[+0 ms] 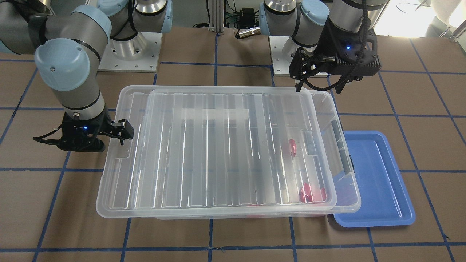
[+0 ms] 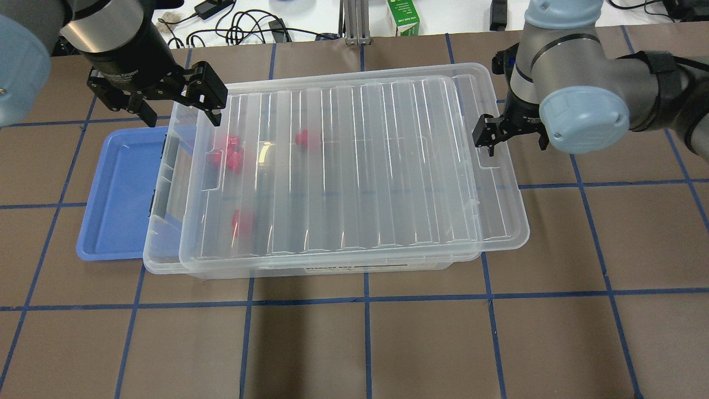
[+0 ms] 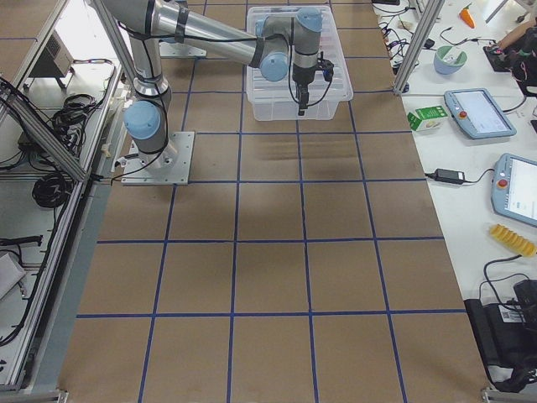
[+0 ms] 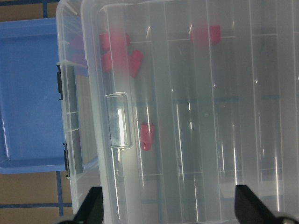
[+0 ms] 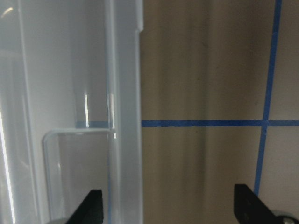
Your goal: Place red block in blue tray from box
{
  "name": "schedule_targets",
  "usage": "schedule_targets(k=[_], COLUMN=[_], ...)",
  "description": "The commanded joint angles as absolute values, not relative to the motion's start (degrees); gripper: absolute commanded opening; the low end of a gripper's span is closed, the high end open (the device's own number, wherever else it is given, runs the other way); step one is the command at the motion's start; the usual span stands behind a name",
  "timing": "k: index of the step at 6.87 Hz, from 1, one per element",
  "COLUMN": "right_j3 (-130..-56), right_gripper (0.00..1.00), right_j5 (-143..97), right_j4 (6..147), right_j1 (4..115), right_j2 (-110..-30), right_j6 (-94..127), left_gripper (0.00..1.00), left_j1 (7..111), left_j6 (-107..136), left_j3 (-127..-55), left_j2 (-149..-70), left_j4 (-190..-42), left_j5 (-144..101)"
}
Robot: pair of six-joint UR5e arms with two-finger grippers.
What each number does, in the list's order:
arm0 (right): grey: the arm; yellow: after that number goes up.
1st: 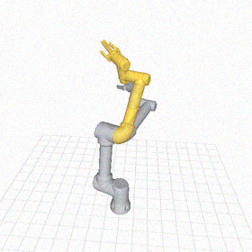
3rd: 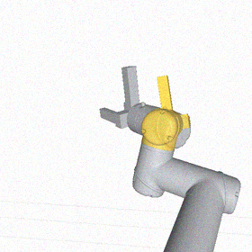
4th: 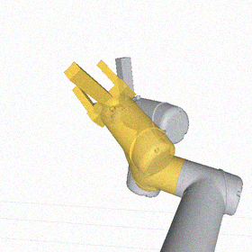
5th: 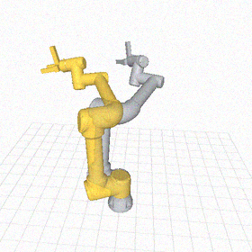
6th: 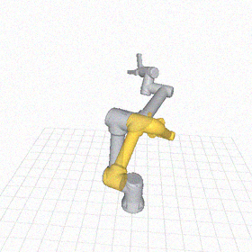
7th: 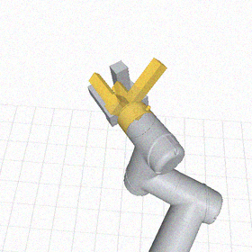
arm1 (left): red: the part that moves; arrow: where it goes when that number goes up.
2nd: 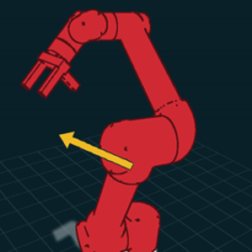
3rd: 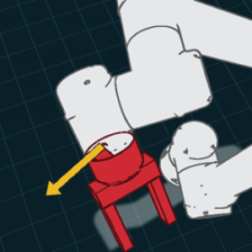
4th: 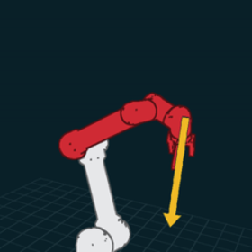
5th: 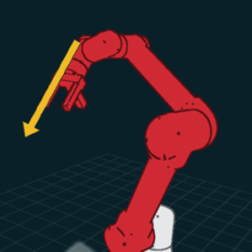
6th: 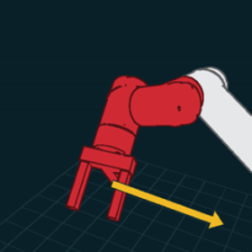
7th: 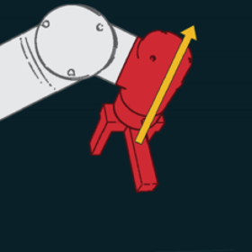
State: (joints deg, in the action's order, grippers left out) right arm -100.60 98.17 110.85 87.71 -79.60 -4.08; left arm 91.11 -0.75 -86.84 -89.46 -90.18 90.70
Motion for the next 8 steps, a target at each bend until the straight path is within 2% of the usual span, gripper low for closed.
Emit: schedule_targets(k=[1, 8], right_j3=[-100.29, -100.55], right_gripper=[1.00, 1.00], right_j5=[98.79, 99.05], right_j4=[110.48, 110.21], right_j1=[83.95, 75.59], right_j2=[-79.80, -80.95], right_j6=[-7.28, -8.26], left_gripper=[1.00, 1.00], left_j1=[91.14, 91.23], left_j6=[-0.70, -0.62], left_j3=[-86.84, -86.92], left_j2=[-89.47, -89.74], left_j4=[-90.18, -90.18], left_j5=[90.62, 90.26])
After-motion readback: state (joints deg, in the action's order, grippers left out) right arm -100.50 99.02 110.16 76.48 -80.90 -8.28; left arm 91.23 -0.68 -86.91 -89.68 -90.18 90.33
